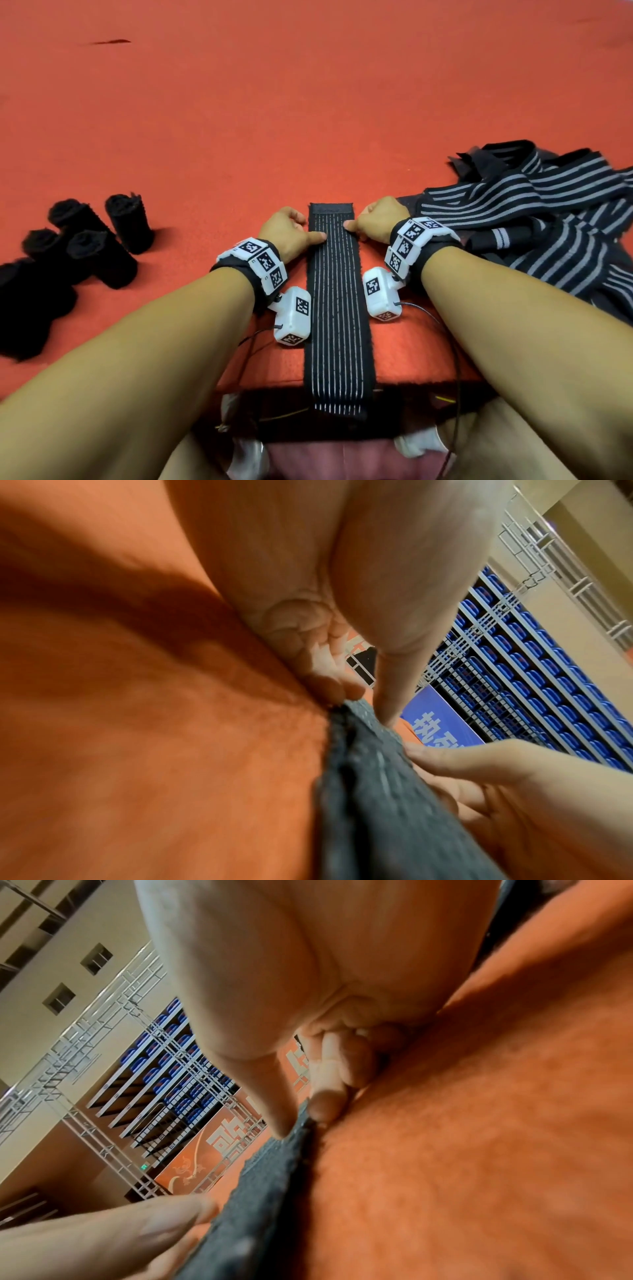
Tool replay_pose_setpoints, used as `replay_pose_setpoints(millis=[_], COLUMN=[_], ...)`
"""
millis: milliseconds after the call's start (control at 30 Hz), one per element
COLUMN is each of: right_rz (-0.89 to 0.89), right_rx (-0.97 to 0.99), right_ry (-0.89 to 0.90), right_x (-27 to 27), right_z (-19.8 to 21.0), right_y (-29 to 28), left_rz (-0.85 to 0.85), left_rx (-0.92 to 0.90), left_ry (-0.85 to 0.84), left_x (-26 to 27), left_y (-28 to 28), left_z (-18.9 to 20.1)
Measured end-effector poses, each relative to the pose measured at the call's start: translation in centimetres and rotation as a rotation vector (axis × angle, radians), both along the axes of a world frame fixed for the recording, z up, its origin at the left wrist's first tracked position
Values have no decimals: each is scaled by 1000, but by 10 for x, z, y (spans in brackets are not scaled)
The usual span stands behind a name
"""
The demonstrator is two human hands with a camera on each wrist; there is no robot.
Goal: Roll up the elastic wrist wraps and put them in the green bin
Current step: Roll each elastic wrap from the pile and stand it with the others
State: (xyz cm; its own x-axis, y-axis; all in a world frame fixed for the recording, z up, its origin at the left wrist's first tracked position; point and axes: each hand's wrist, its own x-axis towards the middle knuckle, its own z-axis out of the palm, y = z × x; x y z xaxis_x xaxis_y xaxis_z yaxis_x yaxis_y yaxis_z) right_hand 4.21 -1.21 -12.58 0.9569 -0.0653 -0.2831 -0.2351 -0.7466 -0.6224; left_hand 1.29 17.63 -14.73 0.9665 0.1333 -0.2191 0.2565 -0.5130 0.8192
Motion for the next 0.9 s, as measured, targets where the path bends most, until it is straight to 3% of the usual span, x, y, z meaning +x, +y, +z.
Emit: replay_pose_setpoints(millis=[133,333,500,567,733,900], right_rz=[12,47,94,122,41,14], right_rx=[67,222,246,236,405,465], right_ry=[3,8,14,12,47,25], right_x=[-15,-38,-84,-106,-139,-151], right_z=[10,3,5,9,7,6], right_y=[2,-3,-1,-2,-10,-8], left_rz=[-13,-163,-201,-165,19,124], left_rx=[40,355,335,212,-326,-567], left_ry=[52,133,160,122,80,150], left_x=[-37,-98,-127,-130,-131,-133], left_y=[4,4,-7,-11,-20,-29], left_z=[9,24,32,27,22,25])
